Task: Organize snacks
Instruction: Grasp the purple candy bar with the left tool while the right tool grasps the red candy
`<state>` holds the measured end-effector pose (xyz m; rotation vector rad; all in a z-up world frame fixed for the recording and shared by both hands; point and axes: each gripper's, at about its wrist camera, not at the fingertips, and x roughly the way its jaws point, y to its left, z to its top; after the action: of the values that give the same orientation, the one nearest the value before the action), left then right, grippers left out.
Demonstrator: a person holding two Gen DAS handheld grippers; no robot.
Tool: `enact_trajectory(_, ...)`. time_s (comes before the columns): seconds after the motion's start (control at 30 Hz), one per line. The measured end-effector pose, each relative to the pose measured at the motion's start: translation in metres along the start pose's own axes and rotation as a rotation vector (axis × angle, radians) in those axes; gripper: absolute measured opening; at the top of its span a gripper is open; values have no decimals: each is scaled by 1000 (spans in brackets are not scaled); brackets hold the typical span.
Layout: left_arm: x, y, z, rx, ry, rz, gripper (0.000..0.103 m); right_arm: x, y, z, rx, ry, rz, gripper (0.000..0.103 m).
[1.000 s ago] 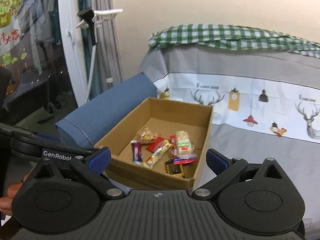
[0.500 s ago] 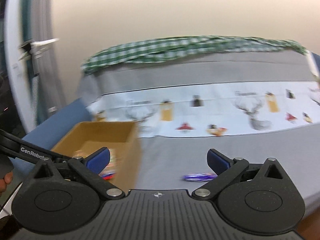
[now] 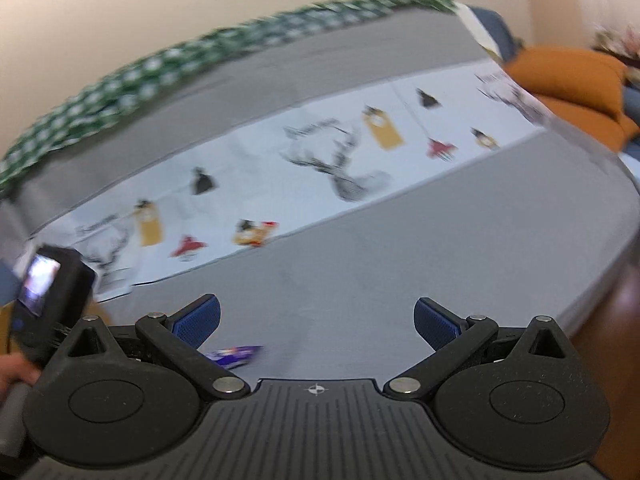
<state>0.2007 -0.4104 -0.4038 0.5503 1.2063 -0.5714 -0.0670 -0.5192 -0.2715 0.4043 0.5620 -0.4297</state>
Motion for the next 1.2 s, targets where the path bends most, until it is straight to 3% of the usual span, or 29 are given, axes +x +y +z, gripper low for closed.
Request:
enact_trajectory(0.13, 43, 7, 27, -51, 77, -31, 103, 42, -27, 2, 35, 54, -57, 102)
enact_trajectory(0.2, 43, 27, 35, -130, 56, -26, 103, 67, -35, 5, 50, 85, -68, 102)
enact_trajectory(0.3, 48, 62, 36, -168, 57, 17, 103, 104, -39, 9, 52, 115, -65, 102)
enact_trajectory(0.4, 49, 96, 28, -262, 89, -15, 103, 149, -33, 14, 47, 152, -32, 102)
enact_trajectory(0.53, 48, 110, 21, -314, 88, -55, 103, 216, -5, 25, 0, 161, 43, 102)
enact_trajectory(0.67, 51, 109, 15, -335, 105, 35, 103, 290, 33, 42, -71, 150, 135, 102)
enact_trajectory(0.77, 47, 115, 2, -408, 109, 48, 103, 348, 67, 50, -159, 166, 202, 102)
enact_trajectory(0.93, 44, 116, -9, -431, 119, 41, 103, 421, 109, 51, -186, 217, 195, 103)
enact_trajectory(1.0, 44, 117, -5, -437, 130, 38, 103, 432, 122, 46, -249, 151, 154, 103)
enact_trajectory(1.03, 43, 115, -6, -443, 134, 39, 102, 437, 127, 44, -292, 143, 135, 103)
enact_trajectory(1.1, 33, 118, -12, -469, 90, 58, 76, 440, 133, 38, -359, 103, 108, 100)
enact_trajectory(1.13, 26, 120, -11, -472, 57, 56, 35, 438, 131, 37, -357, 76, 118, 74)
enact_trajectory(1.17, 20, 122, -10, -480, 45, 25, 23, 433, 130, 38, -360, 50, 126, 24)
enact_trajectory(1.2, 16, 123, -10, -509, 47, -8, 19, 430, 131, 39, -386, 47, 122, 18)
